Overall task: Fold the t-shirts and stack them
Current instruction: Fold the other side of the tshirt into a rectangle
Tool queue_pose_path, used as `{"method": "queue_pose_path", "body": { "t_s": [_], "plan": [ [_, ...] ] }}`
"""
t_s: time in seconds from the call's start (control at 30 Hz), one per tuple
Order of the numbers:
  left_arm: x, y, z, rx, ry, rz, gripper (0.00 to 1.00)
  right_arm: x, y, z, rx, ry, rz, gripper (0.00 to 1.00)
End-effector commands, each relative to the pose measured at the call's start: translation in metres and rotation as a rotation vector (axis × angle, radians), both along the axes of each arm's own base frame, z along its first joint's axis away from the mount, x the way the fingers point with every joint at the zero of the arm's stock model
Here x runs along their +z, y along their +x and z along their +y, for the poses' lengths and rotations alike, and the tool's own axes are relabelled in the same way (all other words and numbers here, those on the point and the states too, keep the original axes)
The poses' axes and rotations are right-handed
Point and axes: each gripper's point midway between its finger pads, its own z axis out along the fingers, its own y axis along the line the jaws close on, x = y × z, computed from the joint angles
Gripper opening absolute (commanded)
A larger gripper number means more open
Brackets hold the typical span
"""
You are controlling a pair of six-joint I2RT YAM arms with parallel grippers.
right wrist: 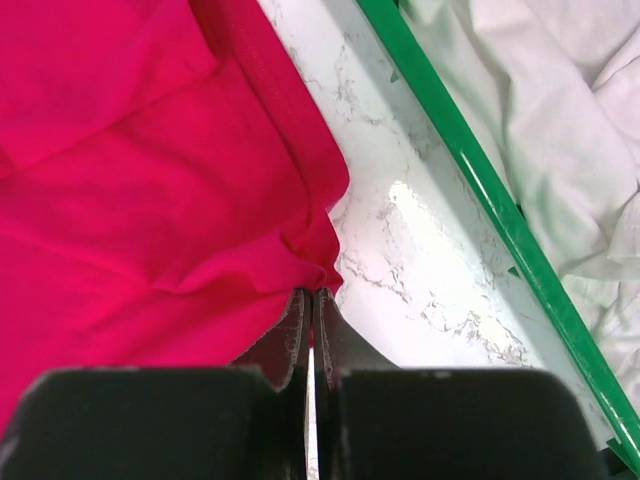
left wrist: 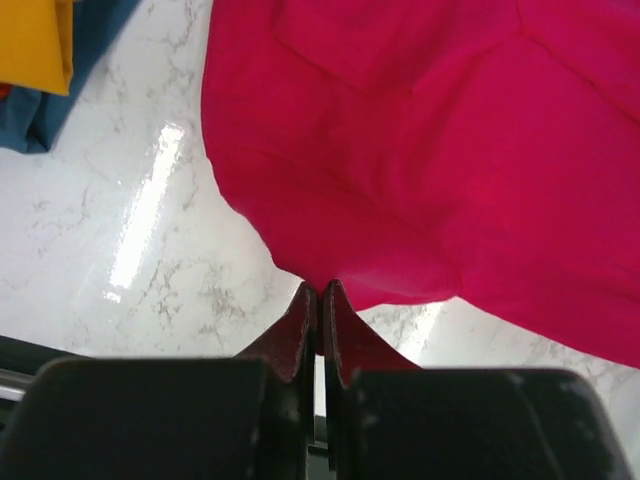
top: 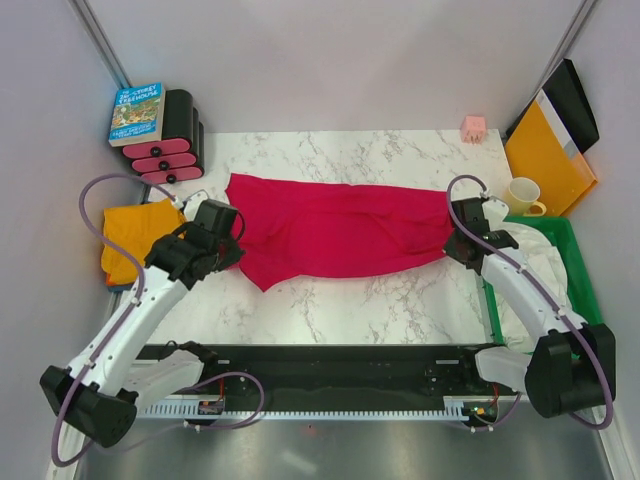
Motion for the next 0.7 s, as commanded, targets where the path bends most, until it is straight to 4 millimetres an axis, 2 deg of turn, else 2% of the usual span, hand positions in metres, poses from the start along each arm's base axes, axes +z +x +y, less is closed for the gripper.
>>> {"method": "queue_pose_path", "body": {
  "t_s": [0.0, 0.13, 0.3, 0.37, 0.4, 0.43, 0.5, 0.53, 0.67],
  "plan": [
    [0.021, 0.035, 0.009, 0.011, 0.114, -0.103, 0.02, 0.015, 0.019, -0.009, -0.034, -0.058, -0.052, 0.00],
    [0.017, 0.055, 0.013, 0.022, 0.186, -0.094, 0.02, 0.012, 0.032, -0.013, -0.050, -0.088, -0.051, 0.00],
    [0.000, 0.081, 0.022, 0.040, 0.254, -0.041, 0.02, 0.005, 0.049, -0.018, -0.075, -0.100, -0.034, 0.00],
    [0.003, 0.093, 0.023, 0.047, 0.250, -0.054, 0.02, 0.004, 0.059, -0.018, -0.085, -0.098, -0.033, 0.00],
    [-0.003, 0.100, 0.023, 0.042, 0.271, -0.036, 0.02, 0.004, 0.063, -0.019, -0.091, -0.097, -0.034, 0.00],
    [0.003, 0.107, 0.023, 0.049, 0.273, -0.052, 0.02, 0.003, 0.067, -0.019, -0.095, -0.096, -0.034, 0.00],
    [-0.005, 0.120, 0.022, 0.045, 0.294, -0.028, 0.02, 0.003, 0.077, -0.020, -0.105, -0.100, -0.033, 0.00],
    [0.001, 0.129, 0.019, 0.048, 0.291, -0.041, 0.02, 0.002, 0.080, -0.022, -0.111, -0.103, -0.034, 0.00],
    [0.002, 0.154, 0.010, 0.041, 0.293, -0.043, 0.02, -0.009, 0.094, -0.025, -0.122, -0.111, -0.002, 0.00]
  ]
}}
